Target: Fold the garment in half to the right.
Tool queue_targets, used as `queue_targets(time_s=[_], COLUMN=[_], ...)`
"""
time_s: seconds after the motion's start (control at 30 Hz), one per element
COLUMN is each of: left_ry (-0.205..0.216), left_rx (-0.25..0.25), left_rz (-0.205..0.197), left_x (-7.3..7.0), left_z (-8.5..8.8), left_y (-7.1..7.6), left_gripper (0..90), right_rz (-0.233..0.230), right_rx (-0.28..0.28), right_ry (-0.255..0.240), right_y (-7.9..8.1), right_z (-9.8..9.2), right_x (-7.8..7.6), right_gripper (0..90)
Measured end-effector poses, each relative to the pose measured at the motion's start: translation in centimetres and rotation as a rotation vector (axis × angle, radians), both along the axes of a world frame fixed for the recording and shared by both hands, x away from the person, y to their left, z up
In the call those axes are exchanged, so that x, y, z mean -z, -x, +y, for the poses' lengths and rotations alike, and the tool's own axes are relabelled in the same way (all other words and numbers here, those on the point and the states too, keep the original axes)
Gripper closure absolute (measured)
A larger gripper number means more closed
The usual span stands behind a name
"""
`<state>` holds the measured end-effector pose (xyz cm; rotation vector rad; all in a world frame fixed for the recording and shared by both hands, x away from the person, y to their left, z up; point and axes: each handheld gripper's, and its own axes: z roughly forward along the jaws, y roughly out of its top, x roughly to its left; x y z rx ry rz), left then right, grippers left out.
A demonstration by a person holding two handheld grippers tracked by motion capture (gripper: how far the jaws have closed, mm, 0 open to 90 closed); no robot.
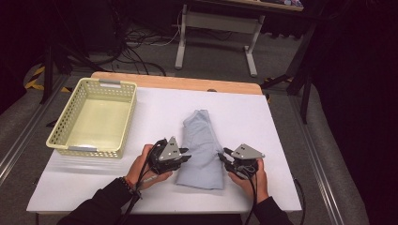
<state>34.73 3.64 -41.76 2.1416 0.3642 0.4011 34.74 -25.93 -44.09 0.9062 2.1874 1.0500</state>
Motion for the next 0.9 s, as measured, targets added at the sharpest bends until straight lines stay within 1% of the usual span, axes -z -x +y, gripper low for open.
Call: queue_targets(time_s=[0.03,0.1,0.13,0.17,0.2,0.23,0.27,0.3,0.33,0.4,0.43,0.47,0.5,0.53,0.57,0.6,0.63,0.7,0.73,0.77,0.8,0.83,0.9], left_ry=[-0.005,-0.017,-0.034,-0.045,-0.048,-0.051,-0.062,-0.078,-0.107,-0.149,-0.156,-0.164,-0.169,-0.154,-0.151,-0.146,-0.142,-0.138,-0.144,-0.147,-0.159,-0.158,-0.157], left_rx=[0.007,0.016,0.012,0.018,0.021,0.025,0.030,0.028,0.031,0.033,0.038,0.043,0.043,0.054,0.055,0.060,0.062,0.057,0.052,0.053,0.052,0.050,0.045], left_rz=[-0.002,-0.002,0.001,0.004,0.021,0.032,0.050,0.058,0.075,0.096,0.098,0.103,0.104,0.114,0.135,0.147,0.159,0.154,0.154,0.143,0.127,0.128,0.131], left_x=[0.0,0.2,0.4,0.6,1.0,1.2,1.6,2.0,2.6,3.6,3.9,4.1,4.1,4.2,4.2,4.3,4.3,4.3,4.3,4.3,4.2,4.2,4.2], left_z=[0.2,0.4,0.5,0.5,0.6,0.6,0.6,0.5,0.3,0.0,-0.2,-0.3,-0.3,-0.4,-0.3,-0.3,-0.4,-0.5,-0.6,-0.7,-0.9,-1.0,-0.9], left_y=[0.5,1.5,2.0,2.4,2.8,3.0,3.2,3.4,3.4,3.4,3.3,3.2,3.1,2.8,2.6,2.4,2.3,2.3,2.3,2.4,2.4,2.4,2.4], left_gripper=[60.9,54.1,47.5,43.7,41.3,38.7,37.3,36.1,36.1,39.7,42.0,47.8,53.7,55.6,60.1,64.1,67.4,71.7,72.6,74.1,74.4,74.4,74.1], right_rz=[0.002,0.021,0.041,0.054,0.064,0.092,0.110,0.130,0.143,0.186,0.199,0.218,0.232,0.249,0.266,0.273,0.274,0.266,0.255,0.240,0.233,0.218,0.202], right_rx=[0.005,0.003,0.002,0.003,0.003,0.001,0.002,0.009,0.010,0.003,-0.002,-0.004,-0.012,-0.018,-0.023,-0.029,-0.032,-0.040,-0.044,-0.053,-0.055,-0.058,-0.056], right_ry=[-0.021,-0.055,-0.060,-0.058,-0.064,-0.066,-0.063,-0.063,-0.066,-0.068,-0.070,-0.080,-0.084,-0.092,-0.101,-0.109,-0.111,-0.110,-0.102,-0.084,-0.074,-0.059,-0.047], right_y=[0.1,0.1,0.0,-0.1,-0.2,-0.6,-0.8,-1.3,-1.5,-2.2,-2.6,-2.9,-3.1,-3.2,-3.5,-3.7,-3.9,-4.1,-4.2,-4.3,-4.4,-4.5,-4.7], right_z=[-0.4,-0.8,-0.8,-0.8,-0.8,-0.7,-0.7,-0.6,-0.6,-0.4,-0.4,-0.4,-0.4,-0.4,-0.5,-0.6,-0.6,-0.6,-0.5,-0.3,-0.2,0.1,0.3], right_x=[-0.1,-0.1,0.0,0.1,0.2,0.4,0.6,1.0,1.2,1.7,1.8,1.8,1.8,1.8,1.8,1.8,1.7,1.7,1.7,1.6,1.6,1.5,1.5], right_gripper=[60.8,54.5,51.7,49.6,47.6,45.5,44.4,43.7,43.7,42.4,42.6,44.6,47.5,47.8,50.7,54.4,58.1,63.8,66.2,68.3,69.7,70.7,70.5])
